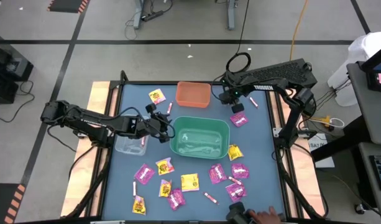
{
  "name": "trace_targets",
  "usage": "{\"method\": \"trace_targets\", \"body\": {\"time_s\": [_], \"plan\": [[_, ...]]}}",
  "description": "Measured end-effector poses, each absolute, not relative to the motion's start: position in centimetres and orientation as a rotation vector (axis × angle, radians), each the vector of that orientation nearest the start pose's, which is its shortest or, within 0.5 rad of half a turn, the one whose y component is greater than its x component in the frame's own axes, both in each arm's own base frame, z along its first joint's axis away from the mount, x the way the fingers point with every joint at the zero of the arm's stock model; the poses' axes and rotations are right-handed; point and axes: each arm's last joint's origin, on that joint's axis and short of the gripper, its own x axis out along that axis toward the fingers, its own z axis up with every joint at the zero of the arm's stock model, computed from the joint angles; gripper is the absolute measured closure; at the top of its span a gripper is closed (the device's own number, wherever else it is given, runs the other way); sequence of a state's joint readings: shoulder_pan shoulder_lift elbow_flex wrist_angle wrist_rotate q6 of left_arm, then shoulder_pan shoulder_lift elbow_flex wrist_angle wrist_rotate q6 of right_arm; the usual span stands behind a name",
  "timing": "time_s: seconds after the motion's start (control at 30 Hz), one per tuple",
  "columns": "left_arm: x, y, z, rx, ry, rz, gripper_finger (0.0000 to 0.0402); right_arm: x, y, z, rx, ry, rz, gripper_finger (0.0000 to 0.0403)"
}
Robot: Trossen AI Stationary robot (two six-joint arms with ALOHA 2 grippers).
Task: Sort candy
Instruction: Put the orange candy into the transparent bin
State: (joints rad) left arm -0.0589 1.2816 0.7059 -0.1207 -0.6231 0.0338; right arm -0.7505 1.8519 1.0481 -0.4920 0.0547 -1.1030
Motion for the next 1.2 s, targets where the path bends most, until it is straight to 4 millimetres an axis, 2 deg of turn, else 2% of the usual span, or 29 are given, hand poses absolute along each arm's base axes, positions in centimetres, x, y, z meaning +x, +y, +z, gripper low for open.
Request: {"method": "trace_targets", "body": {"time_s": [0.17,0.3,0.47,0.7,1.0,1.2], "plan": [[25.3,0.2,21.5,0.268,0.675,0.53,0.0284,24.8,-22.5,13.5,-0.402,1.451,0.045,0.038],[25.3,0.2,21.5,0.268,0.675,0.53,0.0284,25.4,-22.2,14.6,-0.277,1.483,0.028,0.0377],[25.3,0.2,21.5,0.264,0.676,0.52,0.0284,26.3,-22.1,17.0,-0.167,1.499,-0.019,0.0378],[25.4,0.2,21.5,0.261,0.676,0.512,0.0284,26.3,-22.0,19.0,-0.081,1.485,-0.042,0.0378],[25.4,0.2,21.5,0.261,0.676,0.512,0.0284,25.2,-20.8,24.6,-0.049,1.269,-0.172,0.0378],[25.4,0.1,21.5,0.261,0.676,0.51,0.0284,24.2,-19.0,29.1,0.053,0.992,-0.144,0.0378]]}}
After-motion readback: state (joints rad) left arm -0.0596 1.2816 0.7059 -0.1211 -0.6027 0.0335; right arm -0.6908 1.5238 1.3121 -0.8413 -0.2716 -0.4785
